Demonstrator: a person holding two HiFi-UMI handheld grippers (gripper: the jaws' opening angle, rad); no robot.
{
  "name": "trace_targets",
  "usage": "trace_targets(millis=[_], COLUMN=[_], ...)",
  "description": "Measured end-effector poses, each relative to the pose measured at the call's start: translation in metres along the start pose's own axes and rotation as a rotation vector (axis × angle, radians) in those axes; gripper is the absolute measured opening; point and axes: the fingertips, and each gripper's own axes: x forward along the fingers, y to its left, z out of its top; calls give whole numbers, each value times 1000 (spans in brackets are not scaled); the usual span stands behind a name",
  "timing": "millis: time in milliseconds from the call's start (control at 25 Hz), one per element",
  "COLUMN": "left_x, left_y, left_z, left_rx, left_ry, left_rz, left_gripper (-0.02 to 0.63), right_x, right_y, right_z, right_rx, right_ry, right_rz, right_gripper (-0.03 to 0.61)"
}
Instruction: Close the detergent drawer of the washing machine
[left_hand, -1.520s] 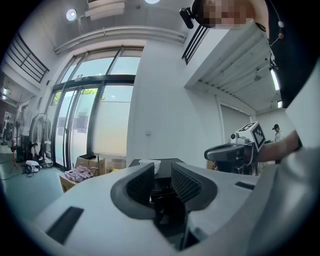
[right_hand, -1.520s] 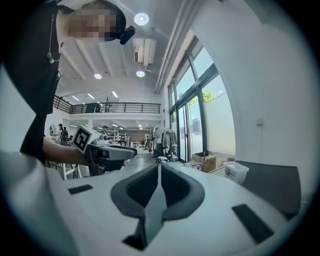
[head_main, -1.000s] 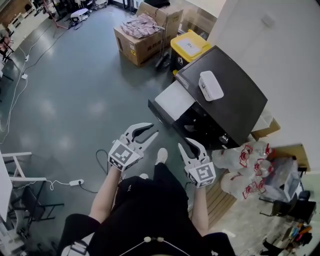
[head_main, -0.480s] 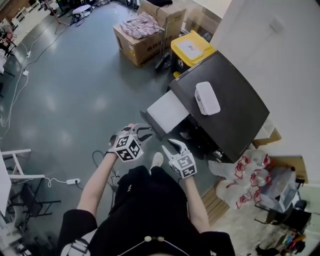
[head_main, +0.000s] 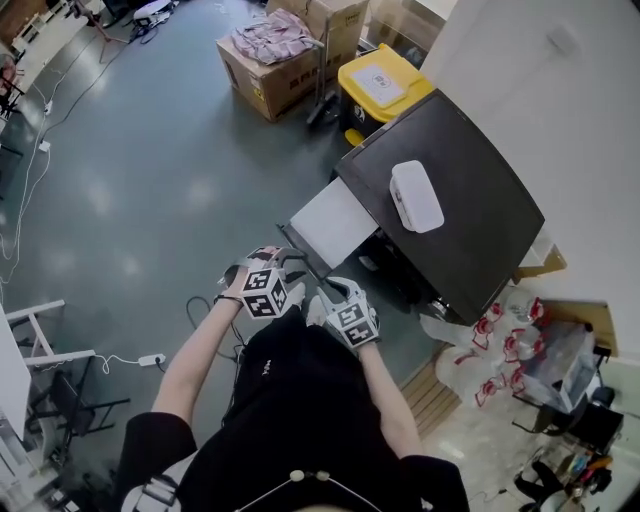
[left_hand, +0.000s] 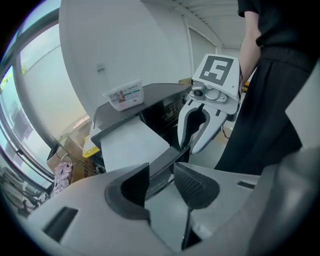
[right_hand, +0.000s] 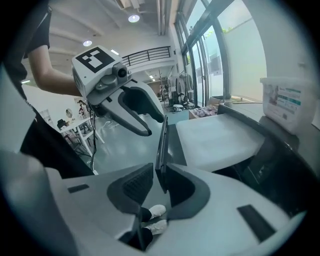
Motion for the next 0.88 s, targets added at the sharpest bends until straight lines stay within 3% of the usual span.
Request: trace_targets(millis=[280,640,880], left_x=[11,11,16], left_y=[1,0,1], left_z=[3,5,11], left_rx=[47,82,88], left_ry=[-11,-32,-51], left_rz=[-58,-75,-79], left_gripper=[141,141,141], right_x=[12,2,-7], right_y=[-3,-1,-2], right_z=[2,-1,-7], right_rx=[-5,-96,-57], right_ry=[35,110,110], right_rz=[-12,-84,-104], right_gripper=[57,57,41])
